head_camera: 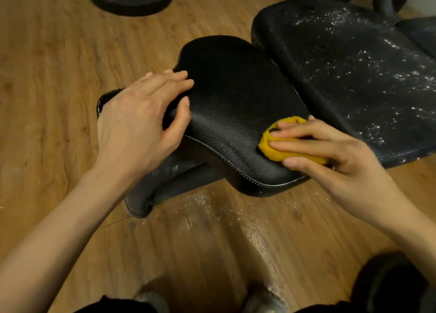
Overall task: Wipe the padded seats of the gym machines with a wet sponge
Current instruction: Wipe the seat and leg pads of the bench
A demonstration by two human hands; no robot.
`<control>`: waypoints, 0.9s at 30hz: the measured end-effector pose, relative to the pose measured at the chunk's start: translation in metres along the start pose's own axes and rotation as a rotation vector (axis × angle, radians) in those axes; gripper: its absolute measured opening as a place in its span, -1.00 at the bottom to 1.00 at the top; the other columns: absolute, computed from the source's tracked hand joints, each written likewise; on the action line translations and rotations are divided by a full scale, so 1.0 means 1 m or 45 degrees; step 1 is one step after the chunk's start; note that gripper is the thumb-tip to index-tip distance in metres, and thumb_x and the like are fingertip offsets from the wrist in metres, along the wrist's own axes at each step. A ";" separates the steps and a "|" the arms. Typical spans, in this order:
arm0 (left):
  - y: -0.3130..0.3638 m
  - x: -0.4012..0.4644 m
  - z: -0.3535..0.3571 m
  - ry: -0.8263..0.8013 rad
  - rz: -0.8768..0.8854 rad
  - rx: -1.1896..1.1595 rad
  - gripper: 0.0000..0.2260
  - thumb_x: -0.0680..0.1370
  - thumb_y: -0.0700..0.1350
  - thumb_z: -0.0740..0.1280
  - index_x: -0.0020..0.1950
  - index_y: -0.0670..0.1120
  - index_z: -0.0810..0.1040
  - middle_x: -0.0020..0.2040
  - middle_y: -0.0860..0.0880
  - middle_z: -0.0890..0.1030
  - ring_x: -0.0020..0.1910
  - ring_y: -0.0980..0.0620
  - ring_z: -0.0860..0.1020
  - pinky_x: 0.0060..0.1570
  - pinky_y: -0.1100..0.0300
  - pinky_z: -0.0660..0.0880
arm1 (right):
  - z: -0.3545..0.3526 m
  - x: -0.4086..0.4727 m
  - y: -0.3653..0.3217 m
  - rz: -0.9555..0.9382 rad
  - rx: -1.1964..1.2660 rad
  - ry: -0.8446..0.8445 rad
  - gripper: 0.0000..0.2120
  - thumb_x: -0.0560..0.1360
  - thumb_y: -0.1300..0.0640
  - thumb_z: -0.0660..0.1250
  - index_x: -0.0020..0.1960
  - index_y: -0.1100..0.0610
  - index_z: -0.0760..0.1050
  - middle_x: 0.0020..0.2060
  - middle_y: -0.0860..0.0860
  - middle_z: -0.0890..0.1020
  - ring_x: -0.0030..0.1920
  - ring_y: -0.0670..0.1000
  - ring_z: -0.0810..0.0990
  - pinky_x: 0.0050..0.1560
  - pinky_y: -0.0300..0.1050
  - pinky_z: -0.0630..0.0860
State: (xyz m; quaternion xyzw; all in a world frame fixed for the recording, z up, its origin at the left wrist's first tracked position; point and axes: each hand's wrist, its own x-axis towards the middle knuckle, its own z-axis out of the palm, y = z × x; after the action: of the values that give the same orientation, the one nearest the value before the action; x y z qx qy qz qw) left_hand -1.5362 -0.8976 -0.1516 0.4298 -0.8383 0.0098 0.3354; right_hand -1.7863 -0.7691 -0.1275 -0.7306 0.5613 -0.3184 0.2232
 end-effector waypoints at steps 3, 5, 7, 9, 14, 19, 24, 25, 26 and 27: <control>0.001 0.001 0.001 0.012 -0.007 -0.011 -0.69 0.64 -0.05 0.18 0.29 -0.08 0.59 0.30 0.01 0.59 0.34 0.09 0.49 0.39 0.14 0.37 | 0.015 0.013 -0.008 0.016 -0.063 0.069 -0.73 0.53 0.10 0.33 0.21 0.06 0.59 0.22 -0.12 0.58 0.36 -0.16 0.44 0.51 0.14 0.15; 0.001 0.001 0.000 -0.002 -0.004 -0.021 -0.68 0.64 -0.04 0.17 0.30 -0.08 0.59 0.30 0.00 0.58 0.34 0.08 0.49 0.40 0.13 0.36 | 0.032 0.040 -0.020 -0.037 -0.152 0.015 -0.72 0.54 0.09 0.32 0.24 0.06 0.59 0.25 -0.12 0.57 0.36 -0.16 0.44 0.52 0.13 0.14; -0.002 0.001 -0.001 -0.030 0.014 -0.023 -0.66 0.65 -0.02 0.15 0.33 -0.08 0.57 0.32 -0.01 0.57 0.36 0.07 0.48 0.41 0.10 0.36 | 0.034 0.046 -0.022 -0.068 -0.184 -0.034 -0.69 0.55 0.09 0.33 0.28 0.08 0.56 0.30 -0.10 0.55 0.39 -0.14 0.41 0.52 0.11 0.16; -0.005 0.001 0.000 -0.057 0.035 -0.017 -0.64 0.66 0.01 0.13 0.36 -0.07 0.54 0.35 0.00 0.54 0.38 0.07 0.46 0.43 0.09 0.34 | 0.021 0.024 -0.013 -0.055 -0.145 -0.025 -0.66 0.54 0.07 0.35 0.30 0.10 0.54 0.32 -0.08 0.53 0.41 -0.12 0.40 0.50 0.11 0.20; -0.006 0.000 0.001 -0.060 0.020 -0.014 -0.63 0.66 0.02 0.13 0.37 -0.05 0.53 0.37 0.02 0.53 0.39 0.09 0.44 0.47 0.11 0.27 | 0.020 0.003 -0.014 0.023 -0.110 0.140 -0.68 0.52 0.00 0.34 0.23 0.08 0.57 0.28 -0.07 0.56 0.38 -0.13 0.43 0.50 0.12 0.19; -0.005 0.000 -0.002 -0.084 0.041 -0.013 -0.63 0.66 0.01 0.12 0.39 -0.06 0.52 0.38 0.00 0.52 0.40 0.08 0.44 0.48 0.13 0.24 | 0.035 0.032 -0.022 -0.063 -0.208 0.061 -0.68 0.51 0.05 0.39 0.24 0.10 0.57 0.28 -0.04 0.56 0.38 -0.10 0.44 0.50 0.11 0.20; -0.008 0.000 0.000 -0.069 0.045 0.000 -0.64 0.66 0.01 0.12 0.38 -0.06 0.52 0.37 -0.01 0.52 0.40 0.06 0.44 0.48 0.11 0.25 | 0.024 -0.014 -0.016 -0.034 -0.167 0.221 -0.71 0.51 0.12 0.39 0.22 0.15 0.57 0.26 0.01 0.56 0.36 -0.05 0.47 0.46 0.13 0.27; -0.008 0.000 0.000 -0.072 0.044 -0.002 -0.63 0.66 0.01 0.12 0.38 -0.07 0.52 0.37 -0.02 0.53 0.40 0.06 0.44 0.49 0.12 0.24 | 0.032 -0.001 -0.021 -0.021 -0.187 0.237 -0.71 0.51 0.11 0.38 0.22 0.14 0.58 0.26 0.00 0.57 0.36 -0.06 0.48 0.46 0.11 0.27; -0.008 0.000 -0.001 -0.080 0.046 -0.001 -0.63 0.66 0.01 0.12 0.39 -0.07 0.51 0.37 -0.02 0.52 0.40 0.06 0.44 0.49 0.13 0.23 | 0.042 0.016 -0.027 -0.018 -0.230 0.234 -0.71 0.52 0.10 0.37 0.22 0.14 0.59 0.26 0.00 0.57 0.35 -0.05 0.48 0.47 0.09 0.26; -0.008 0.000 -0.002 -0.090 0.052 0.004 -0.63 0.66 0.01 0.11 0.39 -0.07 0.51 0.38 -0.03 0.52 0.40 0.06 0.43 0.49 0.14 0.22 | 0.052 0.033 -0.033 -0.034 -0.290 0.225 -0.71 0.52 0.09 0.36 0.22 0.13 0.59 0.26 0.01 0.58 0.35 -0.03 0.48 0.49 0.08 0.24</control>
State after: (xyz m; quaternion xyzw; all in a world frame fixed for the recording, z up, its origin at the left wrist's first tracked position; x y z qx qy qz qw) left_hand -1.5300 -0.9020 -0.1522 0.4133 -0.8581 0.0026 0.3046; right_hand -1.7209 -0.7938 -0.1344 -0.7278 0.6014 -0.3187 0.0844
